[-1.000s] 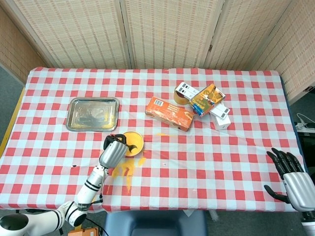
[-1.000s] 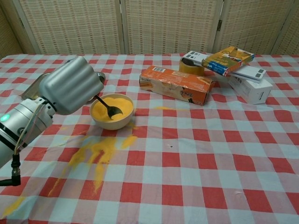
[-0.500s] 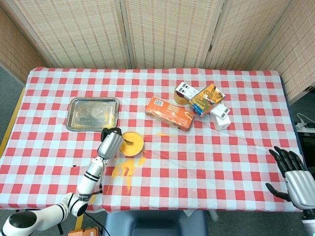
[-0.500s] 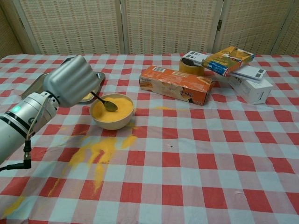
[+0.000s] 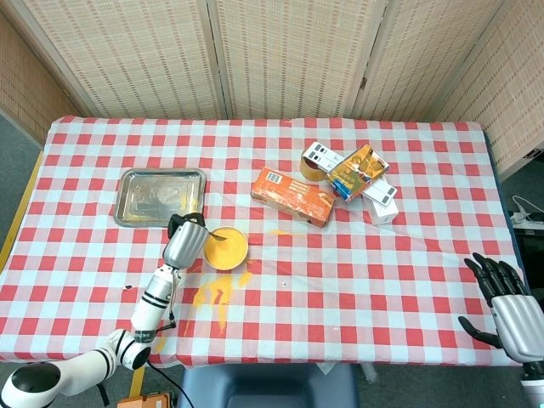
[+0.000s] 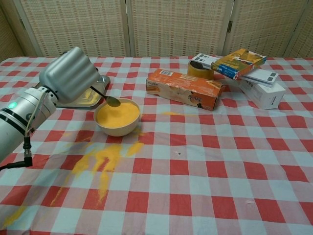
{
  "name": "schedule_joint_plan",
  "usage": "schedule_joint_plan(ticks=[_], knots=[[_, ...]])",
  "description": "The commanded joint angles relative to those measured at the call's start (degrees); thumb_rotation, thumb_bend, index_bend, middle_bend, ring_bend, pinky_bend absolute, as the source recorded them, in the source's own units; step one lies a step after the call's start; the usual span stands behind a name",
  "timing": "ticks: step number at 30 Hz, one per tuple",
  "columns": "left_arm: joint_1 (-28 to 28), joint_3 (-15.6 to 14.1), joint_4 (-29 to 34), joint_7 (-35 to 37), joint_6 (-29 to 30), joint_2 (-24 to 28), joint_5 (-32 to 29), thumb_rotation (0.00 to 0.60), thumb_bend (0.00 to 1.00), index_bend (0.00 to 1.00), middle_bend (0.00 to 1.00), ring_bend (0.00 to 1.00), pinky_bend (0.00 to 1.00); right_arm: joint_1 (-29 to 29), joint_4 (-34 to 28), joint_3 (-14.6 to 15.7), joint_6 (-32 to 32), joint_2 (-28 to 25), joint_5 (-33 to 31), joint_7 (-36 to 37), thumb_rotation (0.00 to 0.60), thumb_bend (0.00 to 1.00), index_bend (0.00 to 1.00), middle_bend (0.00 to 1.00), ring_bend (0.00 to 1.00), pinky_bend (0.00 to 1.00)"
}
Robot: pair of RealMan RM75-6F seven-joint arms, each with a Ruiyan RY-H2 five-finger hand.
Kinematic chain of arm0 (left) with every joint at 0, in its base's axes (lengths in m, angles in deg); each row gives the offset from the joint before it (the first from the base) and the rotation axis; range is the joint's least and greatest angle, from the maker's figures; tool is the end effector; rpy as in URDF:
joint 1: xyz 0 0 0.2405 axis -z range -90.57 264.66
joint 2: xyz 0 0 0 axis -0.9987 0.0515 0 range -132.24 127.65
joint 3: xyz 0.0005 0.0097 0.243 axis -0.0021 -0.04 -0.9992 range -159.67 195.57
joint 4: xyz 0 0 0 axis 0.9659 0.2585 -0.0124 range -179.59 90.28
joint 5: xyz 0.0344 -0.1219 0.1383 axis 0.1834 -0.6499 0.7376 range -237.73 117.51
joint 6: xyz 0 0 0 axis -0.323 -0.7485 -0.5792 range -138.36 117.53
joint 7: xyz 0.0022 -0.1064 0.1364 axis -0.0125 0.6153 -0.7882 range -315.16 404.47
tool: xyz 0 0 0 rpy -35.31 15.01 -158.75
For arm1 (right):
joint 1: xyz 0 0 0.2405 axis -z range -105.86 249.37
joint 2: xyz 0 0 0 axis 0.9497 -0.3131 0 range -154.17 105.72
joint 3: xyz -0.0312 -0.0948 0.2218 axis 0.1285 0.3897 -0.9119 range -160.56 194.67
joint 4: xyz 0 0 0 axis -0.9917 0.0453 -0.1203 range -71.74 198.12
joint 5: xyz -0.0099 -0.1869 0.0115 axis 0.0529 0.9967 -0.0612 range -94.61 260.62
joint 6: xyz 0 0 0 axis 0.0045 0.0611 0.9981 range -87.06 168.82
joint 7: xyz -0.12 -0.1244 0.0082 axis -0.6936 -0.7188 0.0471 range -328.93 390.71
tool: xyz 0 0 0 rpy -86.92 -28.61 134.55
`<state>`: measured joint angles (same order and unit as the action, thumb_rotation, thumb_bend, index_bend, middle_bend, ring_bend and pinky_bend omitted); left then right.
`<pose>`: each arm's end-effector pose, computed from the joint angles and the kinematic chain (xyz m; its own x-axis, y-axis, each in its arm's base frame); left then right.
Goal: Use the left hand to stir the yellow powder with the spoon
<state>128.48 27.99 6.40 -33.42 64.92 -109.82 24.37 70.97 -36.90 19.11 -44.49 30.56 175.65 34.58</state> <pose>-0.1275 0.3708 -0.0121 0.8712 -0.4714 -0.1368 -0.1392 0.0299 -0.9898 -0.2782 -0.1690 0.1900 0.3669 -0.1130 0.9234 -0.9302 -0.0451 0.3641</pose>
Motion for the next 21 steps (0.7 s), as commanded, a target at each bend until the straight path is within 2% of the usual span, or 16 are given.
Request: schedule_joint_plan(ticks=[1,10,14,21], knots=[[-0.3,0.26,1.44,-0.76,0.66,1.11,-0.27,0.6,0.49,0.91,1.0,1.0,1.0,0.1,0.01,0.09,-0.16,-0.07,0.21,0.15,0.6,0.15,0.0,0.0,0.0,0.0],[-0.73,0.09,5.68,-2.87,1.72,1.9,-0.57,0.6,0.49,0.92,1.0,1.0,1.0,0.52,-0.15,0.64,-1.2,-0.25,1.88,0.42,0.6,0.15,0.0,0.0,0.0,0.0],[-0.31,-0.3,3.98,-4.34,0.43,0.48,-1.08,0.6,0.49,0.92,1.0,1.0,1.0,0.82,-0.08,0.72,-1.95,-0.41,2.36,0.78,0.6,0.15,0.0,0.0,0.0,0.0],[1.1,0.76,-1.87,-3.52,-1.1,-3.05,-2.65,0.6,0.49,0.92,1.0,1.0,1.0,0.91,0.16,0.69,-2.1,-0.68,2.23,1.48,0.6,0.15,0.0,0.0,0.0,0.0]])
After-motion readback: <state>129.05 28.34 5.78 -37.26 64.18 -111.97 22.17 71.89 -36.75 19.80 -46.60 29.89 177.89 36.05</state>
